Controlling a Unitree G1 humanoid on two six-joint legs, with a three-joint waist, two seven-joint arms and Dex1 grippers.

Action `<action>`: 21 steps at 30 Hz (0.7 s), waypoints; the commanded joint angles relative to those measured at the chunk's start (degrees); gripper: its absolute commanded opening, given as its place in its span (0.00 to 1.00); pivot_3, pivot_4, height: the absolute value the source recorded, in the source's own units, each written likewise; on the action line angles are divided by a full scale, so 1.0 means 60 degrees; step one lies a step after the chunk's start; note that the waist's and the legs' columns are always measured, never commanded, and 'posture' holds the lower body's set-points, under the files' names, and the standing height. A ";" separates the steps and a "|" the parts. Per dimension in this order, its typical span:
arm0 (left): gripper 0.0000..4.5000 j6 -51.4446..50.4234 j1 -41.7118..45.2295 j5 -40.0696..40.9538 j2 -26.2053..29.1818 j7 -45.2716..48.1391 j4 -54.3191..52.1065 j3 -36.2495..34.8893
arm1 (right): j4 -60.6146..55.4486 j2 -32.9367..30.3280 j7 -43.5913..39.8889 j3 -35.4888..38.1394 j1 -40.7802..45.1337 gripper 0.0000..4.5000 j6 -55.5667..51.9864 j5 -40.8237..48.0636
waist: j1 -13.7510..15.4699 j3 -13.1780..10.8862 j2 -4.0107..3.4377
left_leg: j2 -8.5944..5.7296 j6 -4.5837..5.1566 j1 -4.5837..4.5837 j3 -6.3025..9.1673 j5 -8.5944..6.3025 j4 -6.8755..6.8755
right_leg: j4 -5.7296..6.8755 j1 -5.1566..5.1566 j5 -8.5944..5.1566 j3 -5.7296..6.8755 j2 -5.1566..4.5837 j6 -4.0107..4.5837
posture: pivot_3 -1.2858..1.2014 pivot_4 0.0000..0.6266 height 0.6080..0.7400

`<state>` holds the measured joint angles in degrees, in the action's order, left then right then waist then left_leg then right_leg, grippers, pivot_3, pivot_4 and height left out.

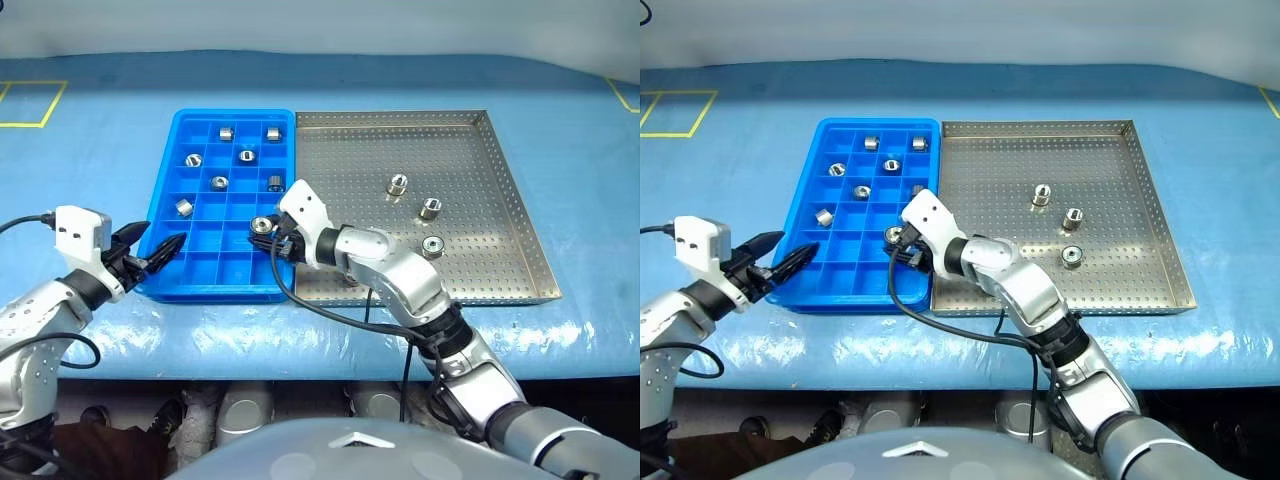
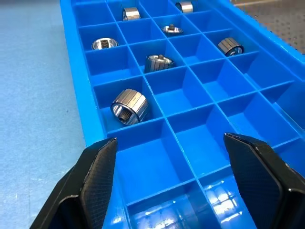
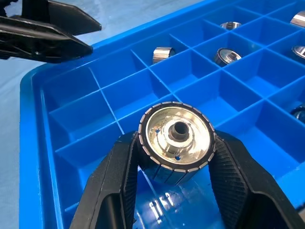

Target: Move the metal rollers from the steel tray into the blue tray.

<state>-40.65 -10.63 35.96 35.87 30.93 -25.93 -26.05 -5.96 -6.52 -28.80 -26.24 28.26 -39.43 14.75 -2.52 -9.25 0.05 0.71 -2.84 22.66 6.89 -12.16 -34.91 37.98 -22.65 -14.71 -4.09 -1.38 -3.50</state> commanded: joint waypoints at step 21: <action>0.86 0.0070 -0.0005 0.0320 -0.0583 -0.0553 -0.0817 0.0103 | 0.5422 0.1351 -0.1080 0.1532 0.2655 0.40 0.4089 -0.0957 | 0.0180 0.0000 0.0000 | 0.0004 -0.0003 -0.0012 0.0005 0.0002 0.0024 | 0.0008 -0.0002 -0.0002 0.0009 0.0006 0.0011 | 0.57 0.24 1.00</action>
<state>-40.68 -11.24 37.14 32.43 27.93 -28.09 -25.20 26.95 0.34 -34.71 -17.91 42.49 -16.81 9.07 -1.44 -9.24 0.05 0.73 -2.86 22.59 6.92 -12.15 -34.76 38.03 -22.67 -14.72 -4.04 -1.34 -3.44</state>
